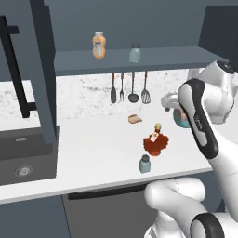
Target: Put the shaker and condiment bottle from the counter next to their counterparts in the cabinet.
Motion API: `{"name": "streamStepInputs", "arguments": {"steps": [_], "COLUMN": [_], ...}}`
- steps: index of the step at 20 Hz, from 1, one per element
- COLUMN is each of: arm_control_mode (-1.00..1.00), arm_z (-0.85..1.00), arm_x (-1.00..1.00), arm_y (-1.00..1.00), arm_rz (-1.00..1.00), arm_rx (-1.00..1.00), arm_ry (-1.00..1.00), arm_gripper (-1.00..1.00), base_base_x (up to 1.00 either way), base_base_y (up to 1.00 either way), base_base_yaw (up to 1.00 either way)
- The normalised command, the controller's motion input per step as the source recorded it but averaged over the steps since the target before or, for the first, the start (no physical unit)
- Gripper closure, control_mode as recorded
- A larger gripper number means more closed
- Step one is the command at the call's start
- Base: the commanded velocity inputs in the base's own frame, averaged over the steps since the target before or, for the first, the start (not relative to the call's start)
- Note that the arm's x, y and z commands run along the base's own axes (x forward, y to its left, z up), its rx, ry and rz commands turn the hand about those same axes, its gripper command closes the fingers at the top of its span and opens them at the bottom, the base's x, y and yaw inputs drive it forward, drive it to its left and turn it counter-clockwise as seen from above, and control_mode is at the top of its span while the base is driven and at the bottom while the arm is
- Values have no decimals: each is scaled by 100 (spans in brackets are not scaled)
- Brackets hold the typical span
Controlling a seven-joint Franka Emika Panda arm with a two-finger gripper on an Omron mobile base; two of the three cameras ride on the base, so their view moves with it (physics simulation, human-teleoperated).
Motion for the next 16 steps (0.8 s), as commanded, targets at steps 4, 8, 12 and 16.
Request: {"name": "streamStepInputs", "arguments": {"steps": [4, 8, 12, 16], "arm_control_mode": [-100, -100, -100, -100], "arm_z": [-22, -44, -12, -8], "arm_x": [27, 8, 28, 0], "arm_y": [-56, -68, -89, -2], "arm_rz": [24, 49, 49, 3], "arm_rx": [17, 17, 19, 0], "arm_ry": [-22, -52, -42, -5], "arm_gripper": [-100, -100, -100, -100], "base_base_x": [0, 0, 0, 0], "base_base_y": [0, 0, 0, 0], "base_base_yaw": [0, 0, 0, 0]}}
